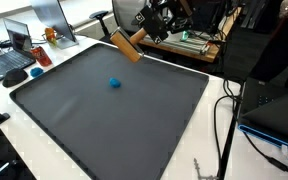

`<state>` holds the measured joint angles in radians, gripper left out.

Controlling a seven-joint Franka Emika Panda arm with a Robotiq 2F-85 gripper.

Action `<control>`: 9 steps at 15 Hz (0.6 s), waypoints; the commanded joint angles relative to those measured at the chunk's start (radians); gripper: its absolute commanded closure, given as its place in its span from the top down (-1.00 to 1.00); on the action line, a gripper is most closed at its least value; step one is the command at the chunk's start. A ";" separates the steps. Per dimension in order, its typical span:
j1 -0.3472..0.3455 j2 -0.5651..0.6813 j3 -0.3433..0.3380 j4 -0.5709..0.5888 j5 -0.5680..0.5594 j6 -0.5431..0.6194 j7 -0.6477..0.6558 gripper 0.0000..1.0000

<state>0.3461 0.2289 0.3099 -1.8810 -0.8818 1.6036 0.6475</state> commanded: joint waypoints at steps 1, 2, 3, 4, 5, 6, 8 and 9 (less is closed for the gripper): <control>0.016 0.055 -0.014 0.040 0.008 -0.006 -0.069 -0.57; 0.011 0.062 -0.016 0.040 0.021 0.009 -0.089 -0.57; -0.001 0.064 -0.021 0.039 0.046 0.032 -0.116 -0.57; -0.010 0.066 -0.028 0.042 0.065 0.049 -0.135 -0.57; -0.026 0.061 -0.037 0.043 0.099 0.078 -0.161 -0.57; -0.042 0.055 -0.048 0.043 0.137 0.106 -0.188 -0.57; -0.076 0.044 -0.074 0.048 0.219 0.150 -0.243 -0.57; -0.094 0.040 -0.088 0.052 0.263 0.169 -0.270 -0.57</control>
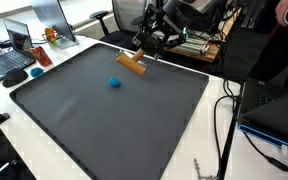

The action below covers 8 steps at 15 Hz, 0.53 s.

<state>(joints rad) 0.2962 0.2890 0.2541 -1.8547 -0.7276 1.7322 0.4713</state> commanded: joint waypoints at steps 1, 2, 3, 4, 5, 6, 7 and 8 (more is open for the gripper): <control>-0.067 -0.027 -0.048 0.026 0.158 0.060 -0.124 -0.57; -0.085 -0.029 -0.066 0.030 0.201 0.071 -0.147 -0.57; -0.108 -0.035 -0.082 0.028 0.252 0.089 -0.179 -0.57; -0.126 -0.037 -0.099 0.026 0.295 0.100 -0.198 -0.57; -0.145 -0.040 -0.115 0.025 0.338 0.112 -0.220 -0.57; -0.168 -0.047 -0.132 0.015 0.381 0.138 -0.235 -0.57; -0.187 -0.051 -0.148 0.010 0.421 0.157 -0.243 -0.57; -0.208 -0.057 -0.164 0.004 0.462 0.175 -0.255 -0.57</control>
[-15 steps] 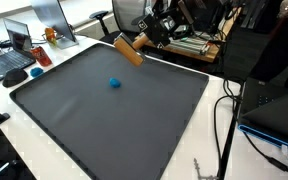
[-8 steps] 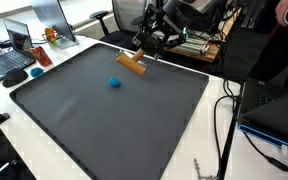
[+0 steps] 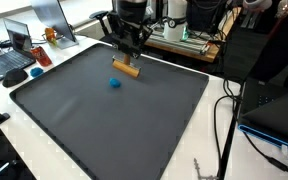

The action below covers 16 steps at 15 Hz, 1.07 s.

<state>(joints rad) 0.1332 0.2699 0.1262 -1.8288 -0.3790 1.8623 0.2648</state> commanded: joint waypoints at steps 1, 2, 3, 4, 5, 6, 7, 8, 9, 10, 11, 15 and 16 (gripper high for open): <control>-0.065 -0.046 -0.054 -0.030 0.150 0.072 -0.048 -0.57; -0.082 -0.052 -0.069 -0.034 0.185 0.093 -0.048 -0.57; -0.097 -0.059 -0.089 -0.040 0.202 0.121 -0.030 -0.57; -0.108 -0.064 -0.105 -0.044 0.214 0.144 -0.022 -0.57; -0.116 -0.071 -0.123 -0.049 0.211 0.170 -0.005 -0.57; -0.124 -0.074 -0.136 -0.050 0.213 0.184 0.001 -0.57; -0.134 -0.074 -0.150 -0.050 0.219 0.198 0.010 -0.57; -0.142 -0.074 -0.160 -0.050 0.232 0.207 0.012 -0.57; -0.149 -0.072 -0.171 -0.049 0.246 0.214 0.030 -0.57; -0.156 -0.073 -0.177 -0.056 0.264 0.223 0.032 -0.57; -0.140 -0.039 -0.176 -0.017 0.222 0.191 0.011 -0.07; -0.149 -0.041 -0.185 -0.027 0.238 0.203 0.021 -0.07; -0.149 -0.041 -0.185 -0.027 0.239 0.203 0.022 -0.07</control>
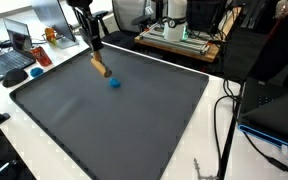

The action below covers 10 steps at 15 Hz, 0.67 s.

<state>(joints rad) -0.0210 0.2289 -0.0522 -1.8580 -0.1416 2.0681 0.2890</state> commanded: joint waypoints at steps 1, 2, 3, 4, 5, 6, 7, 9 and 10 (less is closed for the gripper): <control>0.006 0.000 -0.006 0.002 0.003 -0.003 -0.001 -0.57; -0.005 0.013 -0.007 0.021 0.040 -0.018 -0.005 -0.57; -0.013 0.026 -0.016 0.031 0.068 -0.009 0.042 -0.57; -0.020 0.032 -0.021 0.032 0.092 -0.011 0.050 -0.57; -0.026 0.039 -0.030 0.028 0.114 -0.008 0.066 -0.57; -0.034 0.042 -0.038 0.021 0.142 -0.003 0.077 -0.57; -0.041 0.045 -0.047 0.013 0.165 0.008 0.102 -0.57; -0.052 0.039 -0.072 -0.017 0.187 0.048 0.161 -0.57; -0.054 0.032 -0.085 -0.037 0.186 0.080 0.195 -0.57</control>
<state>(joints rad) -0.0612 0.2802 -0.1119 -1.8576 0.0047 2.0853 0.4065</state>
